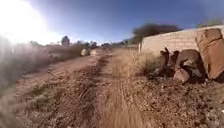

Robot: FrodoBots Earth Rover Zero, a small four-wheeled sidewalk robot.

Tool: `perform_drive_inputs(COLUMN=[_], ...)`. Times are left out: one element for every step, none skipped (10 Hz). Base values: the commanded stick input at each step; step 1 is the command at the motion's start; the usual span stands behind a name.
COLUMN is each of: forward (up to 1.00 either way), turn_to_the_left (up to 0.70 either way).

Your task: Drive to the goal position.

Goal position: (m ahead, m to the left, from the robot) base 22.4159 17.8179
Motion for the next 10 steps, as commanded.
perform_drive_inputs(forward=[0.5, 0.5, 0.5, 0.5, 0.5, 0.5, 0.5, 0.5, 0.5, 0.5], turn_to_the_left=[0.0, 0.0, 0.0, 0.0, 0.0, 0.0, 0.0, 0.0, 0.0, 0.0])
